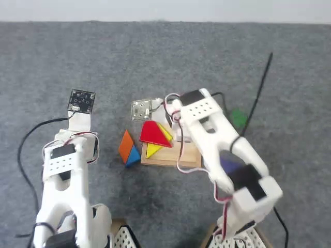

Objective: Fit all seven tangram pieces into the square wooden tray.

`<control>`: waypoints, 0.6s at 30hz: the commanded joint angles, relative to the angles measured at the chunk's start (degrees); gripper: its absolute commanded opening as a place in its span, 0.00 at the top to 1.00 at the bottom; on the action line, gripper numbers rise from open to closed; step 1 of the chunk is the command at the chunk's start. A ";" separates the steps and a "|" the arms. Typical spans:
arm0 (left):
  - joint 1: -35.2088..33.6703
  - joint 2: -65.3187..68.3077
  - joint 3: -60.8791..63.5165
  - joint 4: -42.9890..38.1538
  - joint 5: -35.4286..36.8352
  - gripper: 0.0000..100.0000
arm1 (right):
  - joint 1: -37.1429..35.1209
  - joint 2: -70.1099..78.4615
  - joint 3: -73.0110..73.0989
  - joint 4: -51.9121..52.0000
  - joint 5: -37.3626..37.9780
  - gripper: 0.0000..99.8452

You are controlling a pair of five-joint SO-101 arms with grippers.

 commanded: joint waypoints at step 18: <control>-0.18 -1.58 -0.13 -1.32 -0.70 0.93 | -5.32 -10.51 11.60 -20.79 -29.80 0.92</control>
